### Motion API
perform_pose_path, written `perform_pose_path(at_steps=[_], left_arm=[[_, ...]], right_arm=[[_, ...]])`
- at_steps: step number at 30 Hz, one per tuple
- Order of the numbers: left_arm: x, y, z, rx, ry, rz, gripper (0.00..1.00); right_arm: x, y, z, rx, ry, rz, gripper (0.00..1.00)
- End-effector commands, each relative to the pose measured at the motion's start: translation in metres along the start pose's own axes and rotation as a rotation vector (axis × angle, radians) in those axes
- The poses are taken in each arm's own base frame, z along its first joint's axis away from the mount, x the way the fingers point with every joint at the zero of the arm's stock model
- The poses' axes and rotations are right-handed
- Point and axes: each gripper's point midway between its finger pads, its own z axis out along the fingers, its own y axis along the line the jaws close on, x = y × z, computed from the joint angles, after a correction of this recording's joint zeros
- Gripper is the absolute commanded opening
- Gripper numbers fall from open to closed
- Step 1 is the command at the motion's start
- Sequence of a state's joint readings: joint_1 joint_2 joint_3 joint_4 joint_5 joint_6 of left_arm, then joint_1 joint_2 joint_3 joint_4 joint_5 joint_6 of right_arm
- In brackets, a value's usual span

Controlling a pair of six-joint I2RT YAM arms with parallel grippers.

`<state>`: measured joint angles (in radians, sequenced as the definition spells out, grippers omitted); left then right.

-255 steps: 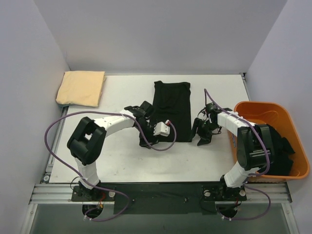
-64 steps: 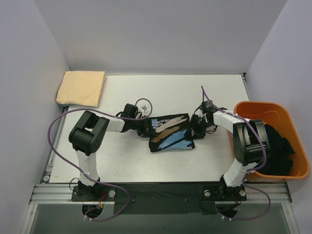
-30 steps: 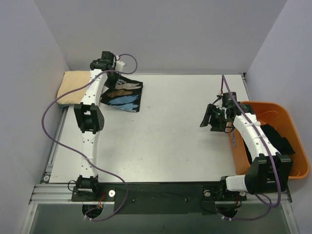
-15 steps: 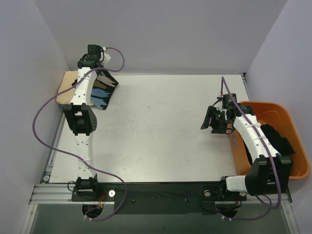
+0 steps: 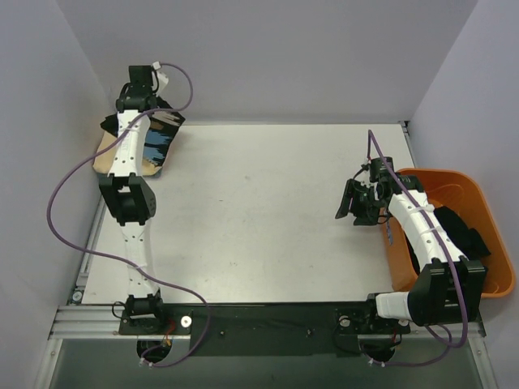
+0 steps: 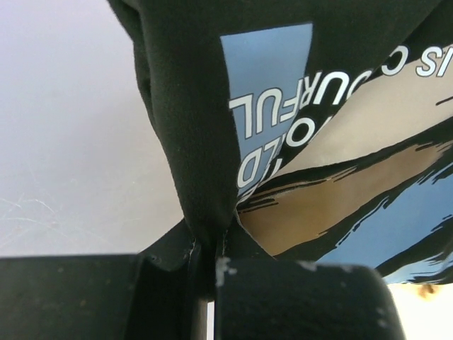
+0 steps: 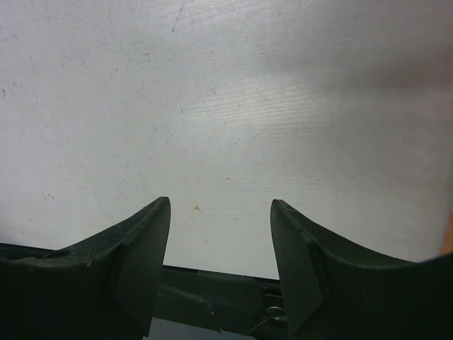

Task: Fold and stack the t-shirts
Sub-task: Put the neatly folded tshirt into the corner of the board with the left arm

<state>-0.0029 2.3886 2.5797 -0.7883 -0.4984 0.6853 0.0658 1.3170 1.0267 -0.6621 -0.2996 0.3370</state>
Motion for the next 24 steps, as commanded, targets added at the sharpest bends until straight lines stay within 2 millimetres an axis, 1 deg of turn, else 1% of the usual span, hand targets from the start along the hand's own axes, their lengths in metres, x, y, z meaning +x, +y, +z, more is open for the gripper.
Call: perform_pose_path(at_steps=[1,6,9,12,13,14,15,16,17,18,19,20,21,22,23,24], left_arm=[[0.013,0.05,0.004,-0.102,-0.008,-0.086,0.0],[0.044,0.049,0.038,-0.115,0.057,-0.146,0.0],[0.051,0.048,0.049,-0.114,0.058,-0.199,0.0],[0.053,0.037,0.061,-0.113,0.054,-0.203,0.0],[0.055,0.037,0.063,-0.116,0.061,-0.208,0.06],[0.059,0.038,0.067,-0.137,0.074,-0.212,0.15],[0.062,0.038,0.069,-0.15,0.087,-0.212,0.34],[0.07,0.043,0.072,-0.179,0.115,-0.212,0.41],[0.073,0.046,0.072,-0.198,0.126,-0.212,0.45],[0.076,0.057,0.07,-0.237,0.137,-0.223,0.48],[0.079,0.063,0.068,-0.259,0.144,-0.22,0.54],[0.079,0.08,0.062,-0.307,0.137,-0.241,0.54],[0.077,0.091,0.06,-0.341,0.118,-0.251,0.55],[0.077,0.106,0.051,-0.382,0.115,-0.261,0.55],[0.072,0.12,0.042,-0.416,0.093,-0.256,0.55],[0.069,0.124,0.039,-0.427,0.089,-0.245,0.55]], right_arm=[[0.005,-0.005,-0.008,0.026,0.008,-0.002,0.54],[0.004,-0.003,-0.012,0.022,0.01,-0.008,0.54],[0.003,-0.003,-0.015,0.023,0.008,-0.012,0.54],[0.004,-0.003,-0.016,0.029,0.014,-0.008,0.54],[0.005,-0.003,-0.016,0.028,0.017,-0.006,0.54],[0.005,-0.002,-0.018,0.022,0.014,-0.005,0.54],[0.005,0.0,-0.018,0.02,0.016,-0.006,0.54],[0.005,0.001,-0.019,0.014,0.015,-0.008,0.54],[0.005,0.002,-0.02,0.012,0.013,-0.01,0.54],[0.006,0.002,-0.02,0.01,0.013,-0.013,0.54],[0.007,0.003,-0.021,0.008,0.012,-0.012,0.54],[0.007,0.004,-0.023,0.003,0.008,-0.016,0.54],[0.008,0.004,-0.023,0.002,0.008,-0.016,0.54],[0.008,0.005,-0.024,-0.003,0.004,-0.02,0.54],[0.008,0.006,-0.025,-0.006,0.002,-0.022,0.54],[0.009,0.007,-0.026,-0.008,0.002,-0.025,0.54]])
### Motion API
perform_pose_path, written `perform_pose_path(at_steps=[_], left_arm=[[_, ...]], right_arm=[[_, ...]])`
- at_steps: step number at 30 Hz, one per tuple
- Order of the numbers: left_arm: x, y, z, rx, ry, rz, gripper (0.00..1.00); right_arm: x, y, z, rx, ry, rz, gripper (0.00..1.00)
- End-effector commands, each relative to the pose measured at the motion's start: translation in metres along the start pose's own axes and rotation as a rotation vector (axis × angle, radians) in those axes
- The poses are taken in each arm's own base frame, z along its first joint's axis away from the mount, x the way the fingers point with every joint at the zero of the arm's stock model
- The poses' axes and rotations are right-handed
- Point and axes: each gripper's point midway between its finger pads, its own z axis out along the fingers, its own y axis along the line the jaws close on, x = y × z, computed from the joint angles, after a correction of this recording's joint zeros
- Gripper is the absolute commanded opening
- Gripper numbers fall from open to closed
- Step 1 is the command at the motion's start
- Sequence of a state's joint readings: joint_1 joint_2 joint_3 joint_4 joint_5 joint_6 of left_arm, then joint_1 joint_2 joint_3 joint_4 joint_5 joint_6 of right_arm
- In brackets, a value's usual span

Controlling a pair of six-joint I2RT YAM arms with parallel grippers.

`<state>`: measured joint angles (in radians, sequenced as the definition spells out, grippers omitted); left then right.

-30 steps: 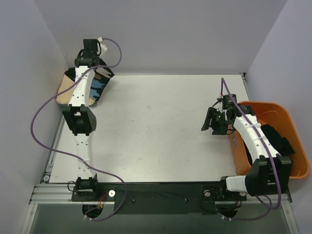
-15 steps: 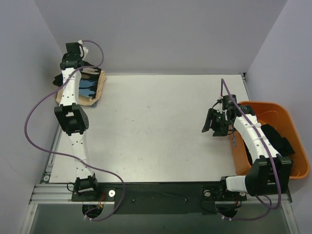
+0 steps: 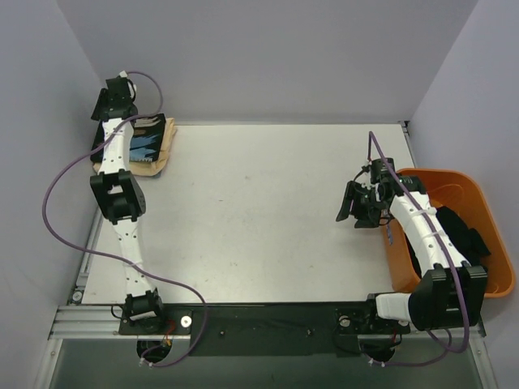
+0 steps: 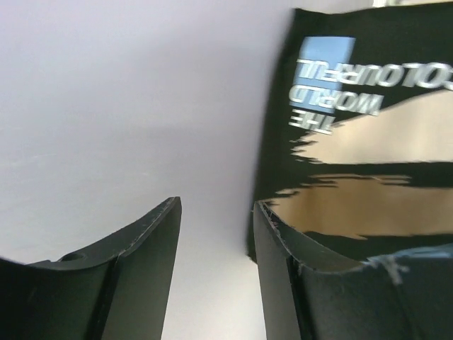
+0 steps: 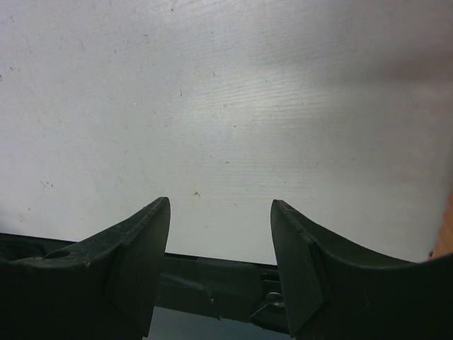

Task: Fold and stack the t-shirts
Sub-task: Put the neatly folded tshirt into the corner of the board with the left arm

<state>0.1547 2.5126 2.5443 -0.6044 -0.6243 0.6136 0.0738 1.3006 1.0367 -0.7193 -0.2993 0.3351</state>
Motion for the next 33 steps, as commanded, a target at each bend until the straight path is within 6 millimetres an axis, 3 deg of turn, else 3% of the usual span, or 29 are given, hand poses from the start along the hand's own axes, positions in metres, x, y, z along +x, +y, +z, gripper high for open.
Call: perform_pose_path(at_steps=[1,4,8,9,10,11,13,14,15,16,17,18,19,20,21,22,23,24,28,30,33], left_arm=[[-0.032,0.093,-0.031,-0.223,-0.113,-0.109,0.54],[-0.037,0.08,-0.035,-0.14,-0.134,-0.084,0.5],[-0.037,0.031,-0.061,0.136,-0.151,-0.064,0.5],[-0.039,0.013,-0.081,0.263,-0.173,-0.065,0.51],[-0.038,0.006,-0.091,0.315,-0.178,-0.078,0.54],[-0.037,-0.005,-0.113,0.408,-0.197,-0.109,0.54],[-0.036,-0.013,-0.155,0.54,-0.25,-0.148,0.61],[-0.032,-0.022,-0.165,0.588,-0.26,-0.162,0.64],[-0.029,-0.025,-0.195,0.652,-0.311,-0.165,0.66],[-0.012,-0.052,-0.2,0.71,-0.289,-0.158,0.7],[-0.019,-0.035,-0.234,0.732,-0.384,-0.177,0.76],[0.0,-0.063,-0.24,0.785,-0.37,-0.154,0.82],[0.002,-0.052,-0.269,0.802,-0.447,-0.163,0.89],[0.023,-0.074,-0.276,0.841,-0.439,-0.144,0.89],[0.025,-0.068,-0.298,0.868,-0.5,-0.145,0.89],[0.049,-0.086,-0.301,0.908,-0.452,-0.157,0.89],[0.057,-0.082,-0.31,0.891,-0.441,-0.2,0.89],[0.084,-0.091,-0.307,0.873,-0.344,-0.276,0.89],[0.156,-0.108,-0.304,0.795,-0.224,-0.337,0.9],[0.175,-0.109,-0.301,0.731,-0.254,-0.382,0.91],[0.185,-0.119,-0.309,0.718,-0.337,-0.434,0.91]], right_arm=[[-0.001,0.008,-0.019,-0.019,-0.034,-0.024,0.54],[-0.001,0.009,-0.02,-0.019,-0.038,-0.035,0.55],[-0.004,0.008,-0.02,-0.009,-0.054,-0.036,0.55],[-0.006,0.007,-0.02,-0.005,-0.062,-0.04,0.55],[-0.007,0.007,-0.02,-0.006,-0.071,-0.045,0.55],[-0.01,0.007,-0.02,-0.003,-0.088,-0.054,0.55],[-0.014,0.005,-0.021,-0.002,-0.127,-0.069,0.55],[-0.017,0.006,-0.024,-0.007,-0.157,-0.075,0.55],[-0.021,0.007,-0.022,-0.019,-0.191,-0.085,0.55],[-0.018,0.006,-0.022,-0.027,-0.212,-0.096,0.55],[-0.028,0.01,-0.028,-0.054,-0.288,-0.113,0.55],[-0.023,0.006,-0.022,-0.052,-0.291,-0.117,0.55],[-0.032,0.01,-0.028,-0.069,-0.361,-0.133,0.55],[-0.028,0.006,-0.021,-0.066,-0.364,-0.141,0.55],[-0.034,0.008,-0.025,-0.078,-0.414,-0.153,0.55],[-0.03,0.005,-0.02,-0.078,-0.416,-0.166,0.56],[-0.033,0.007,-0.022,-0.094,-0.455,-0.177,0.56],[-0.029,0.004,-0.016,-0.094,-0.456,-0.184,0.56],[-0.024,0.004,-0.007,-0.132,-0.52,-0.21,0.56],[-0.029,0.005,-0.006,-0.147,-0.582,-0.202,0.56],[-0.032,0.005,-0.002,-0.165,-0.629,-0.192,0.56]])
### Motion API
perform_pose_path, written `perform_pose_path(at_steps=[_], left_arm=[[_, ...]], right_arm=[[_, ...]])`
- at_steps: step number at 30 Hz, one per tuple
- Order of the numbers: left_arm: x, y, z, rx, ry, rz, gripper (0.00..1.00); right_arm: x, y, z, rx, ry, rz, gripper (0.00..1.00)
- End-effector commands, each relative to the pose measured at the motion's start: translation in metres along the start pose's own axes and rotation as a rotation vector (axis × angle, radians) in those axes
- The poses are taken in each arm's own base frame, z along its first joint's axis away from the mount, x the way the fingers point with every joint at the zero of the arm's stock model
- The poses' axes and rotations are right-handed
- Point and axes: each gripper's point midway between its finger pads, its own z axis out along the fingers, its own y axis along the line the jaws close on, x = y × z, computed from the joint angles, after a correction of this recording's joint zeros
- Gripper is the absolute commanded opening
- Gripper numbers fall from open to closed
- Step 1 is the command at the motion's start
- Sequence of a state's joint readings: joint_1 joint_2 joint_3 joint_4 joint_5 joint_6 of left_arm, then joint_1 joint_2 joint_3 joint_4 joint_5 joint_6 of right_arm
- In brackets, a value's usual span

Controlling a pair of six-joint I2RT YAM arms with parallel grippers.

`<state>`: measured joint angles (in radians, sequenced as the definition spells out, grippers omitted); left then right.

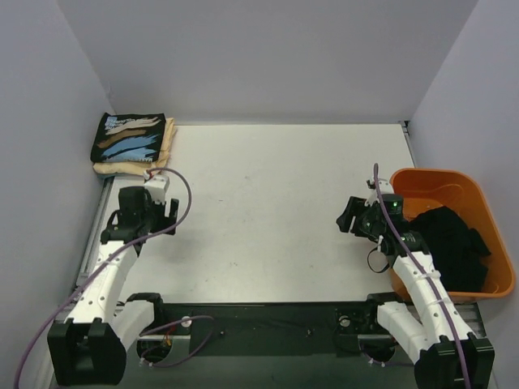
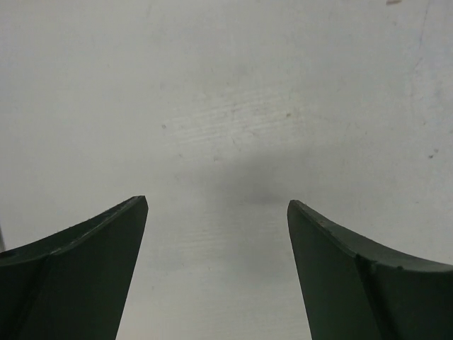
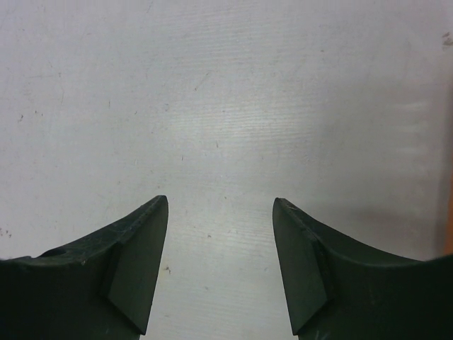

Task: Fold and stack the t-shirts
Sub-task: Put the neatly folded tshirt into the corner of the board with the left arm

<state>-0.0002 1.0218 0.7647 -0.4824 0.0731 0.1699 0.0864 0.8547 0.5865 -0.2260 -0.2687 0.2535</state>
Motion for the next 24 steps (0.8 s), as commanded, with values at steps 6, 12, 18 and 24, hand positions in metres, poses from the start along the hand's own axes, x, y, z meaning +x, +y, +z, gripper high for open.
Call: perform_pose_path(at_steps=[6,12,18,24], left_arm=[[0.005,0.004,-0.002,-0.101,-0.254,-0.138,0.92],[0.002,0.009,-0.002,-0.132,-0.282,-0.144,0.92],[0.002,0.014,0.002,-0.168,-0.329,-0.204,0.92],[0.006,0.012,0.005,-0.168,-0.337,-0.222,0.92]], right_arm=[[-0.006,-0.008,0.022,-0.004,-0.15,-0.007,0.56],[0.002,-0.017,0.029,0.023,-0.2,0.011,0.57],[0.004,-0.02,0.026,0.029,-0.235,0.009,0.57],[0.004,-0.022,0.023,0.035,-0.246,0.001,0.57]])
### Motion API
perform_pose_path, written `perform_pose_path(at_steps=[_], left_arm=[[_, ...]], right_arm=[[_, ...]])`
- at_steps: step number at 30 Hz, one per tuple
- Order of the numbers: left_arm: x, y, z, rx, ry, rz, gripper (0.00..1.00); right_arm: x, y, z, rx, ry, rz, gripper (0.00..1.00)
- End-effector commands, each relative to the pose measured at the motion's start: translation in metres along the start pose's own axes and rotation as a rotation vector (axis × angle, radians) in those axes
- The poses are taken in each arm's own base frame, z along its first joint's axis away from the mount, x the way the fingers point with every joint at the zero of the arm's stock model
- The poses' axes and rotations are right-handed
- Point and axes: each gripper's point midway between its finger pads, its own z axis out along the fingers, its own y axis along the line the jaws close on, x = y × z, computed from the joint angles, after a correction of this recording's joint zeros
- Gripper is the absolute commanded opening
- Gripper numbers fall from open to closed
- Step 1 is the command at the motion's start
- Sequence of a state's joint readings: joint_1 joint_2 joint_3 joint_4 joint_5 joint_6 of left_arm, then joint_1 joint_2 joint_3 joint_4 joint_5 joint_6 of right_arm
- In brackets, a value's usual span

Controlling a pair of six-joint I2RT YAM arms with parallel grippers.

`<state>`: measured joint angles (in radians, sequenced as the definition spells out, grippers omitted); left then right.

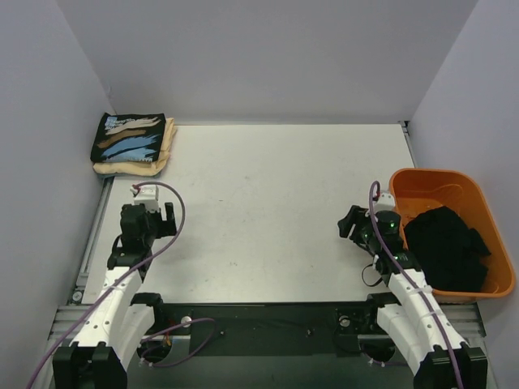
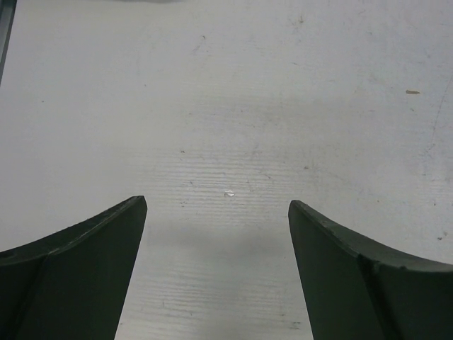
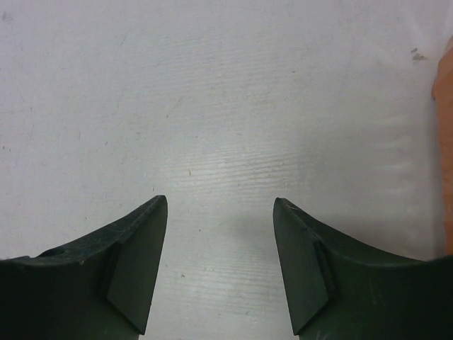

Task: Fold and stack the t-shirts
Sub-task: Put the neatly folded tshirt into the corner of the board with the left arm

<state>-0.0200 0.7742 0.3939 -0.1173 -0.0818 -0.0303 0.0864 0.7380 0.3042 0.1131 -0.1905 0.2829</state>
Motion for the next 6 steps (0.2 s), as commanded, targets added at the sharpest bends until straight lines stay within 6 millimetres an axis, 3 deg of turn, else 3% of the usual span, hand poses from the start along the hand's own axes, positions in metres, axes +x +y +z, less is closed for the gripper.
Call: perform_pose_path(at_steps=[1,6], left_arm=[[-0.0239,-0.0007,0.0004,-0.009,-0.099,-0.04,0.92],[-0.0254,0.0032,-0.0015,-0.037,-0.104,-0.074,0.94]], right_arm=[[-0.0124,-0.0007,-0.0001,0.004,-0.059,-0.009,0.57],[-0.0123,0.0013,0.0007,-0.006,-0.052,-0.014,0.57]])
